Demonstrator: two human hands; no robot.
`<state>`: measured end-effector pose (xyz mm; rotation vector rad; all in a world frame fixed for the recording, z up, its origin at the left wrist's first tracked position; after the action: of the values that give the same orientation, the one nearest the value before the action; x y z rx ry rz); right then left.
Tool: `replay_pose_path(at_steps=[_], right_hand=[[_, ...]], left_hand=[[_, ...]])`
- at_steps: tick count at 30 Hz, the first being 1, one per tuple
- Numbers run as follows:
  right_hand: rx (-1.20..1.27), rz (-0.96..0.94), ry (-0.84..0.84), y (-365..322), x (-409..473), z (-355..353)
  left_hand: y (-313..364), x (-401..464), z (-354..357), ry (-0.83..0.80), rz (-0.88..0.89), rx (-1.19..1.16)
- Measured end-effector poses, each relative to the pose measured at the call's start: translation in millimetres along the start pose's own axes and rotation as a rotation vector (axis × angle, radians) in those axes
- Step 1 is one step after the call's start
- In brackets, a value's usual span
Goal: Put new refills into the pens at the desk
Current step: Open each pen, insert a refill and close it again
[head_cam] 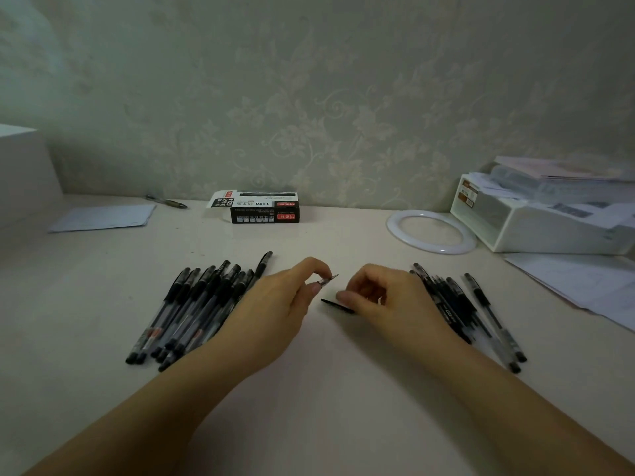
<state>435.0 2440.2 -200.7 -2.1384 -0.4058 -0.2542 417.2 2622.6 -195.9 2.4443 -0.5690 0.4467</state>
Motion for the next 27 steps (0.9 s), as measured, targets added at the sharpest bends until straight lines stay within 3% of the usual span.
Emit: replay_pose_path(at_steps=[5, 12, 16, 20, 27], right_hand=[[-0.264, -0.097, -0.117, 1, -3, 9], [-0.245, -0.072, -0.107, 2, -4, 9], [0.144, 0.064, 0.021, -4, -1, 5], [0.547, 0.263, -0.068, -5, -3, 9], [0.795, 0.38, -0.086, -4, -4, 11]], left_hand=[[-2, 0, 2, -0.029, -0.024, 0.007], [-2, 0, 3, -0.037, -0.055, -0.048], [2, 0, 1, -0.008, -0.029, -0.107], [7, 0, 1, -0.001, 0.024, -0.131], [7, 0, 0, 0.023, 0.051, -0.147]])
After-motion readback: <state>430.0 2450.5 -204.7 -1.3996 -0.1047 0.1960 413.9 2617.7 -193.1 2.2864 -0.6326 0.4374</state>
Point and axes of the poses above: each hand's wrist, its own x-axis towards the middle knuckle, its own z-axis out of the palm, y = z × x, the point moved 2 cm from there along x, towards the middle knuckle, and after that the axes turned 3 degrees about x, right-handed, at the moved point
